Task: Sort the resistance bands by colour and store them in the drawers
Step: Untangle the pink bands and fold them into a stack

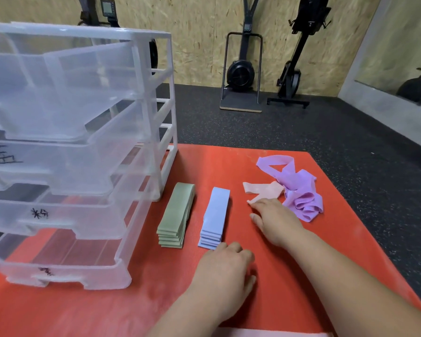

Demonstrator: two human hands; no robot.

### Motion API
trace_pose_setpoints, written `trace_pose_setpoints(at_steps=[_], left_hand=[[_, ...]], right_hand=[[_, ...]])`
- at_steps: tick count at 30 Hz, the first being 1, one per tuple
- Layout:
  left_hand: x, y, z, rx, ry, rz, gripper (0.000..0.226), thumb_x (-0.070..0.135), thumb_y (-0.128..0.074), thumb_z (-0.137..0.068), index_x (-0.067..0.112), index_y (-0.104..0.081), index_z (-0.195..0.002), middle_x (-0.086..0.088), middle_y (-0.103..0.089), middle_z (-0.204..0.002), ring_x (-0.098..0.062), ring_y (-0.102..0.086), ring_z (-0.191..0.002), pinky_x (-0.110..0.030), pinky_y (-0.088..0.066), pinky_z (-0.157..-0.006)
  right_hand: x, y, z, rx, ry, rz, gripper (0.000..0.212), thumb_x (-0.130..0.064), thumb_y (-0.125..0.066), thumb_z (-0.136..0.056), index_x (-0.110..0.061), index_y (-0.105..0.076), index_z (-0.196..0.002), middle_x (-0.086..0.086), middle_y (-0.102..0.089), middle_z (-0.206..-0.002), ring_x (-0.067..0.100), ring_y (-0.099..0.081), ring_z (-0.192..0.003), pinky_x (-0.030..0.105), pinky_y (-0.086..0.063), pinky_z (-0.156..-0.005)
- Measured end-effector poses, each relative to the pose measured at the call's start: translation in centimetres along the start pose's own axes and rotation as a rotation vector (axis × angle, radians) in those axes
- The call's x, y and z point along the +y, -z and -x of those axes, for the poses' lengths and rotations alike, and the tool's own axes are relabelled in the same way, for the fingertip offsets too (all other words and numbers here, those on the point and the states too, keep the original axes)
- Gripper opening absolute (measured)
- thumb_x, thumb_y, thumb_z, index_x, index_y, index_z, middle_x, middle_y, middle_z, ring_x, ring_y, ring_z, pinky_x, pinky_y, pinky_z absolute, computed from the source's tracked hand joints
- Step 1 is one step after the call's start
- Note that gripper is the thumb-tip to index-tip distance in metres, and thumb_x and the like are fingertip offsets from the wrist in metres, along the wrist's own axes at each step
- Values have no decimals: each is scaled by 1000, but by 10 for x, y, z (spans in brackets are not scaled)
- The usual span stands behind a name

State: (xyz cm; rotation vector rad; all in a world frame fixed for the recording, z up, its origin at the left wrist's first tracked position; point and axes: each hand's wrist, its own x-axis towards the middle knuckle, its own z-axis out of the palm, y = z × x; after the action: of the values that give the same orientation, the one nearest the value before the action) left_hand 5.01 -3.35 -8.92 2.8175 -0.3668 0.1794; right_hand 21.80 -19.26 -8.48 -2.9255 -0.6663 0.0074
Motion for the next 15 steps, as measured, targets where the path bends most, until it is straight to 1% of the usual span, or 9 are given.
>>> trace_pose_setpoints(at_steps=[3, 5, 6, 8, 9, 10, 11, 13, 15], left_hand=[[0, 8, 2, 54, 40, 102, 34, 48, -54, -100, 34, -58, -130, 8, -59, -122, -20, -59, -116, -41, -51, -95], [0, 16, 4, 128, 75, 209, 32, 47, -56, -99, 36, -60, -129, 13, -61, -121, -12, -61, -111, -36, -52, -95], [0, 21, 5, 166, 91, 266, 31, 45, -57, -99, 37, -61, -128, 16, -62, -120, -6, -62, -106, -34, -52, -94], [1, 30, 6, 242, 119, 371, 26, 43, -61, -98, 39, -64, -124, 21, -64, -115, -2, -62, -99, -30, -52, -90], [2, 35, 8, 281, 126, 430, 25, 42, -63, -97, 39, -65, -122, 22, -65, -113, -1, -63, -97, -28, -53, -88], [4, 39, 9, 316, 128, 492, 25, 41, -65, -97, 39, -66, -122, 23, -65, -113, -1, -64, -97, -26, -53, -88], [7, 42, 12, 340, 128, 545, 27, 39, -67, -96, 39, -66, -123, 23, -66, -115, -1, -64, -100, -25, -52, -89], [14, 48, 19, 353, 128, 606, 34, 39, -68, -97, 40, -63, -130, 23, -63, -120, -2, -62, -106, -24, -52, -90], [20, 50, 26, 345, 127, 617, 42, 41, -68, -97, 40, -59, -138, 24, -59, -126, -1, -60, -111, -26, -51, -93]], right_hand=[[-1, 29, 12, 226, -48, -292, 22, -35, -72, -95, -32, -76, -116, -13, -74, -117, 12, -67, -112, 38, -54, -94], [-9, 59, 27, 389, -90, -569, 10, -22, -79, -90, -28, -79, -98, -15, -78, -99, 3, -71, -95, 33, -56, -91], [-15, 76, 37, 453, -101, -707, 12, -15, -79, -89, -26, -78, -94, -14, -77, -92, 3, -72, -87, 32, -58, -88], [-28, 109, 63, 541, -106, -963, 11, -13, -76, -93, -24, -76, -93, -9, -76, -85, 10, -70, -73, 36, -58, -74], [-33, 122, 78, 560, -102, -1071, 12, -13, -74, -95, -25, -74, -94, -8, -76, -85, 12, -70, -70, 37, -56, -67], [-37, 130, 93, 563, -95, -1153, 15, -11, -71, -96, -26, -73, -96, -8, -77, -88, 13, -71, -72, 36, -55, -65], [-38, 133, 106, 555, -96, -1210, 18, -8, -69, -97, -25, -72, -101, -9, -77, -90, 13, -72, -76, 34, -57, -65], [-37, 127, 130, 528, -121, -1277, 20, -3, -70, -96, -19, -71, -108, -2, -78, -91, 17, -73, -83, 32, -62, -71], [-35, 107, 148, 502, -156, -1289, 18, -2, -73, -94, -15, -73, -107, 7, -78, -93, 20, -72, -86, 43, -62, -85]])
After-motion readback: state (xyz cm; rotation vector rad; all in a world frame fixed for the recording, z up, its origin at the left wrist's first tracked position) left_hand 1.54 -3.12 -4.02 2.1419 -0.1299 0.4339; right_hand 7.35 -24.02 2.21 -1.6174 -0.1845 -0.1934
